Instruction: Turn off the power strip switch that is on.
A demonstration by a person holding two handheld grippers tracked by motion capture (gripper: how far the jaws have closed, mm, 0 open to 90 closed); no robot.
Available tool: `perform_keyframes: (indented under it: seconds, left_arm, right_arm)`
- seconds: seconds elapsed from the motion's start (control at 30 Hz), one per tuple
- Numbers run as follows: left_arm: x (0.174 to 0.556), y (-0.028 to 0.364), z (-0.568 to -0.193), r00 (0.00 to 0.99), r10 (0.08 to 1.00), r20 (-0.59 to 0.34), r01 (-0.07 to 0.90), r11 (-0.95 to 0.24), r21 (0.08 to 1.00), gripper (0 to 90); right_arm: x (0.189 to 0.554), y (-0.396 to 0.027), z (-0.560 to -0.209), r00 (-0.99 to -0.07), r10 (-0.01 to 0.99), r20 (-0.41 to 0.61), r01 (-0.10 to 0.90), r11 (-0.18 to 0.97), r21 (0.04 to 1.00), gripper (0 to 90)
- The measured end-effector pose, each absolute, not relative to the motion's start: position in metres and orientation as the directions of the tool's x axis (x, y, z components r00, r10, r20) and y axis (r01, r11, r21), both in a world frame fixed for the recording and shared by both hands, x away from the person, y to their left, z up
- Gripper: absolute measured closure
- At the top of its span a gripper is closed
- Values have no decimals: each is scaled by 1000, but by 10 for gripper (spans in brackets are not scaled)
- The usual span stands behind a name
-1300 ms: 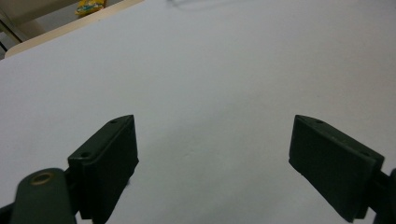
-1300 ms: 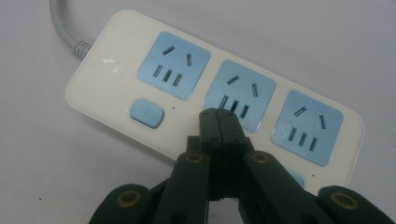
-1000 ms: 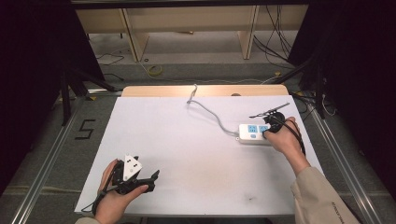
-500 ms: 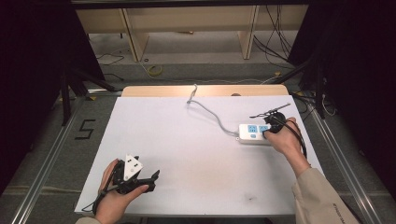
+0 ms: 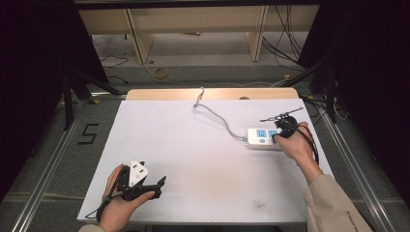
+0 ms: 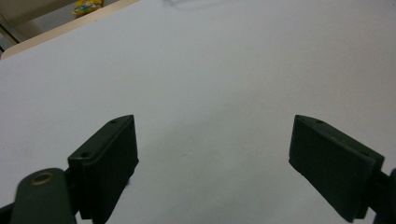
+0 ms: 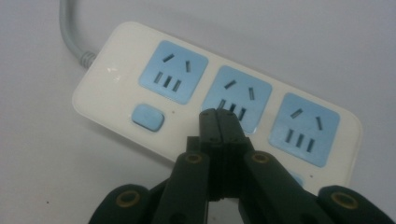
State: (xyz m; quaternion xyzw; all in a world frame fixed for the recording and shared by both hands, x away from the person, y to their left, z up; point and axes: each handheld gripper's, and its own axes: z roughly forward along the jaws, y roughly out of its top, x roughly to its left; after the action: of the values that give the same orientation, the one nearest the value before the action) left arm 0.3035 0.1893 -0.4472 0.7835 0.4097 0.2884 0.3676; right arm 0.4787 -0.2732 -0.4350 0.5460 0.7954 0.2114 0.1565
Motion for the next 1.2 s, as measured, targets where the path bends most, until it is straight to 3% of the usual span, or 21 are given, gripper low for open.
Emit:
perform_keyframes:
  seconds: [1.2]
  left_arm:
    - [304, 188, -448, 503, 849, 161, 429, -407, 807, 149]
  right_arm:
    - [450, -283, -422, -399, 917, 13, 703, 297, 647, 833]
